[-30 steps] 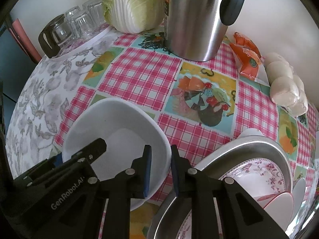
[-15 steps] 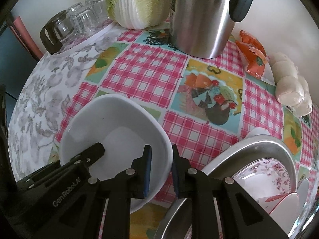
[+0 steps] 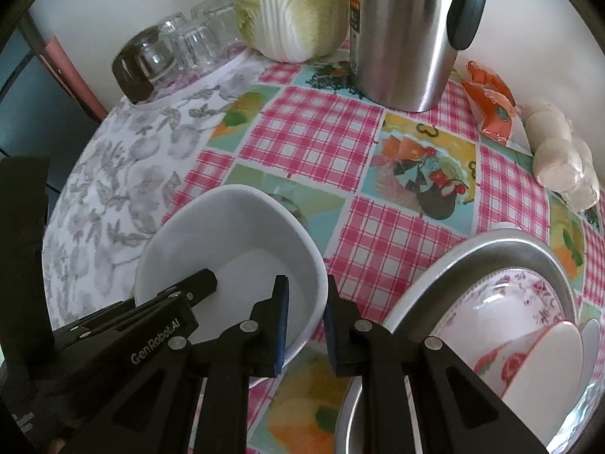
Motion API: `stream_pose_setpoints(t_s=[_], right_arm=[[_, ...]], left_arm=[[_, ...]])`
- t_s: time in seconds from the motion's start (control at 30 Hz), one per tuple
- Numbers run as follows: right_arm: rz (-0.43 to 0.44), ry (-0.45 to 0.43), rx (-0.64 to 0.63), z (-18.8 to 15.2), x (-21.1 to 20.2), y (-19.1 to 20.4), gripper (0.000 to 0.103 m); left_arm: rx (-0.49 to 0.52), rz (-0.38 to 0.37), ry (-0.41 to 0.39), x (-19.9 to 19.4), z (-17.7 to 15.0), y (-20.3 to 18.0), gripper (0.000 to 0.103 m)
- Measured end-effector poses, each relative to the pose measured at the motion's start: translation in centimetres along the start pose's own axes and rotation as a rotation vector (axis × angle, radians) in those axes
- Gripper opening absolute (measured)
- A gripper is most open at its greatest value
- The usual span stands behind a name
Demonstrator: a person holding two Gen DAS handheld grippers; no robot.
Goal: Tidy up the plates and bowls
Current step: 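Lift the square white bowl with both grippers and carry it toward the basin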
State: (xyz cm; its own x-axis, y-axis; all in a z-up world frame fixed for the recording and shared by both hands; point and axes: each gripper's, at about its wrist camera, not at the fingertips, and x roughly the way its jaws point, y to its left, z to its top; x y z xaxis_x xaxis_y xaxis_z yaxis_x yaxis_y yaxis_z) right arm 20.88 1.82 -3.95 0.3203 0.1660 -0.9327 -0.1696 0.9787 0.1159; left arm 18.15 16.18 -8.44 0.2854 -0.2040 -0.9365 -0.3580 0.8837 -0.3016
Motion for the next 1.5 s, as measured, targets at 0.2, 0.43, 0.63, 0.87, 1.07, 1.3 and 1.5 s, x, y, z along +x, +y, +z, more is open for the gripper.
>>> stream_pose_setpoints(t_s=[0.2,0.43,0.63,0.87,1.07,1.3,1.5], right_arm=[[0.026,-0.042,-0.002,-1.0,-2.9,0.4,0.018],[0.027,-0.080,0.025,-2.8,-5.7,0.0,0.018],[0.043,-0.113,0.066,-5.1,-7.8,-1.3,0.018],[0.079,-0.137,0.136,-7.3,-9.1,-3.2,0.018],[0.119,-0.162,0.179,-8.8,-9.3,-4.7,0.018],[0.142,-0.197,0.204,-9.4,-10.5,-6.6,0.018],[0.141,-0.207,0.222,-9.9,-11.5,-9.0,0.020]], left_arm=[[0.018,-0.004,-0.052,-3.2,-1.1,-0.5,0.017],[0.057,0.020,-0.093,-6.3,-3.2,-1.6,0.017],[0.107,0.028,-0.118,-7.7,-4.7,-3.2,0.017],[0.157,0.020,-0.117,-8.1,-6.1,-4.9,0.016],[0.188,0.029,-0.121,-8.4,-6.8,-6.1,0.017],[0.229,0.059,-0.147,-9.1,-7.6,-8.4,0.017],[0.269,0.078,-0.162,-9.3,-8.8,-11.3,0.017]])
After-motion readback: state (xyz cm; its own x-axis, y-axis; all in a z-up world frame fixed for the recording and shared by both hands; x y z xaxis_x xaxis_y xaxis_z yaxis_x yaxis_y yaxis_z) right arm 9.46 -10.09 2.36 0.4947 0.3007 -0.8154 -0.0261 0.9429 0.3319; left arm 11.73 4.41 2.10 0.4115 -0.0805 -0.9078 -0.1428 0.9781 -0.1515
